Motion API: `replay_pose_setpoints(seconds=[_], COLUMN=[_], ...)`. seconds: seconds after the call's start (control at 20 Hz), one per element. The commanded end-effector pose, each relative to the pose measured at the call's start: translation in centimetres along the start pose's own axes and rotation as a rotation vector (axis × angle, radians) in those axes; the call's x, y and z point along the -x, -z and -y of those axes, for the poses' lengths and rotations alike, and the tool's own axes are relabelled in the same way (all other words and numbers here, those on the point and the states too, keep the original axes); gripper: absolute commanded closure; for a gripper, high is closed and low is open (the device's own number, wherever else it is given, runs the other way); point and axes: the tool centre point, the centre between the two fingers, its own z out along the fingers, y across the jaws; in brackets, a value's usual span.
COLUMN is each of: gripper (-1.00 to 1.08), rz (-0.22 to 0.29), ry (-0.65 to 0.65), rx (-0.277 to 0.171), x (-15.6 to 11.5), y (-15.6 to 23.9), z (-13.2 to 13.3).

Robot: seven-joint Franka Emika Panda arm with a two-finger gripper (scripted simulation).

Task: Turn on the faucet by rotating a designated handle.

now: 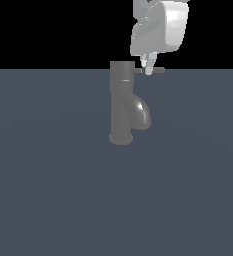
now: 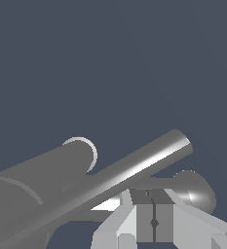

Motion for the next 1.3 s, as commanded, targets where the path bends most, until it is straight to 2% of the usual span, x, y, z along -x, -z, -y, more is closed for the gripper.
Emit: replay_pose_setpoints(seconds=[0.0,1.25], gripper=[1.08,1.08], rz=[0.000,-0.003], ry=[-0.004,-0.027], rx=[0.000,0.000], x=[-0.6,-6.9], y=[0.0,0.0], z=[0.4,5.4])
